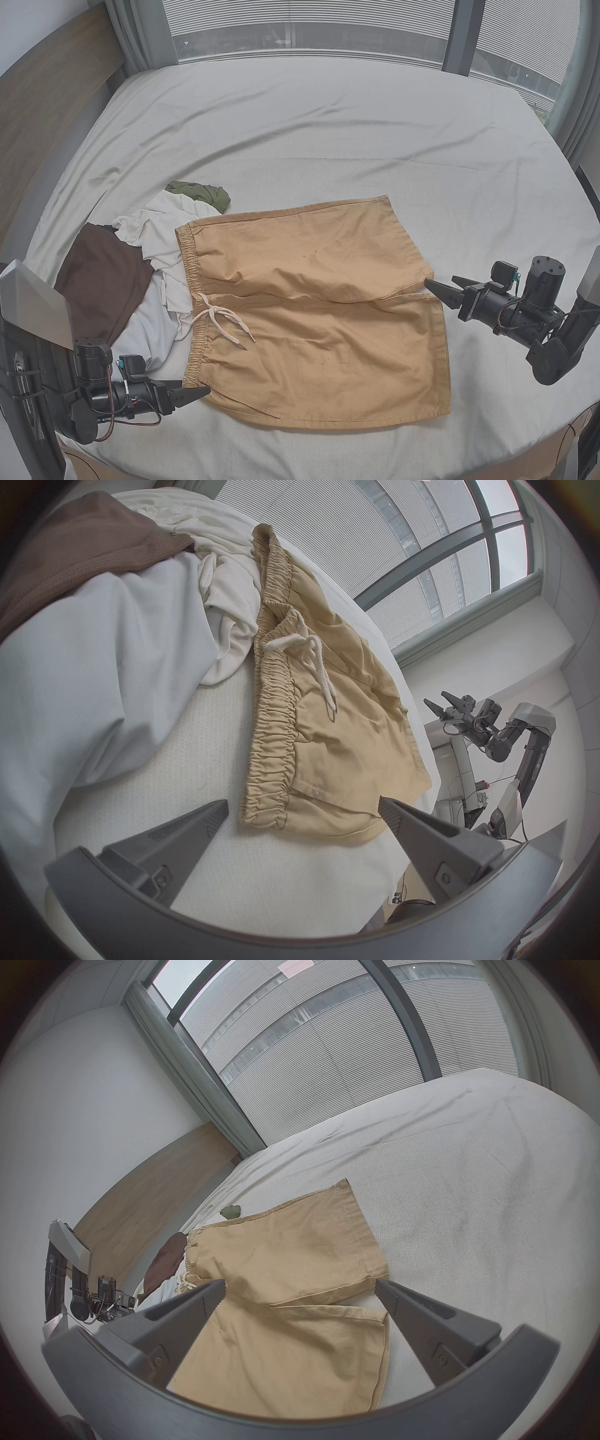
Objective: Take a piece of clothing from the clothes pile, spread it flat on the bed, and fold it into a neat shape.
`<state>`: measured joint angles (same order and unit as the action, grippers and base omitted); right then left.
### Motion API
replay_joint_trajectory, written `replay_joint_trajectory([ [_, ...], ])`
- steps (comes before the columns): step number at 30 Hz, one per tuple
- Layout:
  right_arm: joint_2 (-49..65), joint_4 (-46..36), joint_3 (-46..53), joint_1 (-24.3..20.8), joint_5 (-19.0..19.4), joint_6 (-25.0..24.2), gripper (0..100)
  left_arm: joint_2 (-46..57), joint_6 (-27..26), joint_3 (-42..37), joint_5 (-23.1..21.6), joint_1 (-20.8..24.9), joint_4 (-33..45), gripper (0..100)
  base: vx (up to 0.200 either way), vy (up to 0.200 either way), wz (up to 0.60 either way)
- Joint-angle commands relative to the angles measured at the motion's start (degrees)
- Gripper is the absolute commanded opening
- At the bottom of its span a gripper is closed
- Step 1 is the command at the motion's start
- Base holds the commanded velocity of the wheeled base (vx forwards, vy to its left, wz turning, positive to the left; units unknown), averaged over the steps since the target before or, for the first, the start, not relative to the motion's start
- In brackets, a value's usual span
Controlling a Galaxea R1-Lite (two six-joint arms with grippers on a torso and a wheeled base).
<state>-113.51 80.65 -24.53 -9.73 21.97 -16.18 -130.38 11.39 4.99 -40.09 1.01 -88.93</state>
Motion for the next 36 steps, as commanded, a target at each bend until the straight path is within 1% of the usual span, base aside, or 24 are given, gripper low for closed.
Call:
replay_joint_trajectory([
  [1, -0.1, 0.0, 0.0, 0.1, 0.0, 0.0, 100, -0.8, 0.0, 0.4, 0.0, 0.0, 0.0, 0, 0.000, 0.000, 0.00],
  [6, -0.2, 0.0, 0.1, 0.1, 0.0, 0.0, 100, -1.3, 0.0, 1.3, 1.1, 0.0, 0.0, 0, 0.000, 0.000, 0.00],
  [13, -0.2, -0.8, 2.4, 0.3, 0.1, 0.4, 100, -1.1, -0.1, 1.7, 1.1, -0.5, 0.0, 0, 0.000, 0.000, 0.00],
  [16, -0.2, -2.6, 4.7, 0.5, 0.1, 2.6, 100, -0.4, -0.1, 1.6, 1.1, -0.8, -0.1, 0, 0.000, 0.000, 0.00],
  [20, -0.4, -4.8, 5.3, 1.2, 0.1, 5.4, 100, -0.3, -0.2, 1.1, 1.2, -1.0, 0.0, 0, 0.000, 0.000, 0.00],
  [24, -0.4, -4.9, 5.3, 1.2, 0.1, 5.5, 100, -0.6, -1.0, 0.8, 1.2, -1.7, 0.1, 0, 0.000, 0.000, 0.00],
  [26, -0.4, -4.8, 5.3, 1.2, 0.1, 5.5, 100, -0.8, -3.1, 0.6, 1.2, -3.1, 0.1, 0, 0.000, 0.000, 0.00],
  [27, -0.4, -4.8, 5.2, 1.2, 0.1, 5.5, 100, -1.4, -4.6, -0.1, 1.2, -3.5, 0.1, 100, 0.000, 0.000, 0.00],
  [30, -0.4, -4.8, 5.1, 1.2, 0.1, 5.5, 100, -2.5, -8.4, -0.9, 0.7, -4.0, 0.0, 100, 0.000, 0.000, 0.00],
  [36, -0.4, -4.5, 5.2, 1.1, 0.1, 5.5, 100, -5.4, -9.9, 0.7, 1.2, -3.5, 0.0, 100, 0.000, 0.000, 0.00],
])
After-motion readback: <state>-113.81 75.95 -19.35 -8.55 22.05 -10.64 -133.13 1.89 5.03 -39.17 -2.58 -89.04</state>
